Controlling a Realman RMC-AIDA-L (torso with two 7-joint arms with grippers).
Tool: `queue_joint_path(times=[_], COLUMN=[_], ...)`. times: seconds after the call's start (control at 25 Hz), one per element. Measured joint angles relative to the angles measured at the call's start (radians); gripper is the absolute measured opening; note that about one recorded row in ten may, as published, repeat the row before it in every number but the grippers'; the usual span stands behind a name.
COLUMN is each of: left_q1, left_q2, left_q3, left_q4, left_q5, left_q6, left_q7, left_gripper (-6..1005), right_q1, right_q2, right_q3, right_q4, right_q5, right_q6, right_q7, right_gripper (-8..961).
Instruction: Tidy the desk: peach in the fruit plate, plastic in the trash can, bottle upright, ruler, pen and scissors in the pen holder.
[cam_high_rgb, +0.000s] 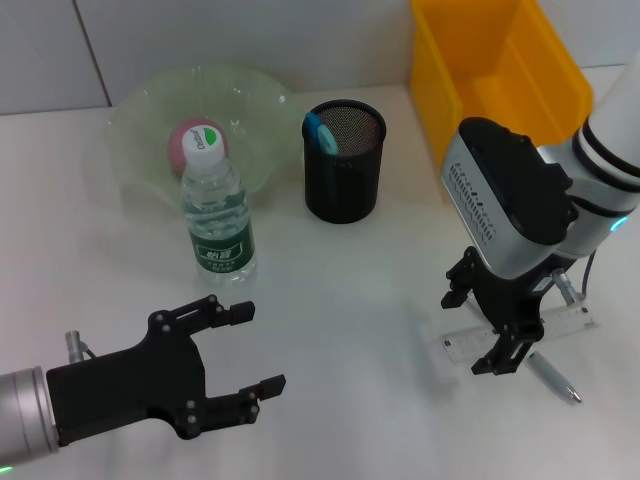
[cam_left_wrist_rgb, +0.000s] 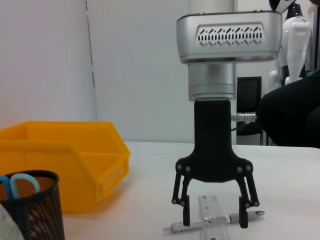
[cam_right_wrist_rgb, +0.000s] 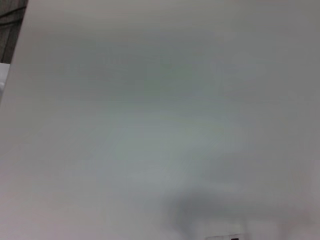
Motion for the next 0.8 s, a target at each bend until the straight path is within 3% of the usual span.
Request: queue_joint_path(times=[0.8], left_q1=[-0.001], left_q2=[0.001], left_q3=[0.005], left_q4=[-0.002], left_q5=[0.001], left_q6=[0.008], left_q7=[0.002], left_gripper=[802], right_q1=[0.037], right_q2=[0.003], right_q3=[-0.025], right_q4=[0.106], right_q5=[-0.004], right_q6=[0.054], right_q7=[-0.004], right_gripper=[791])
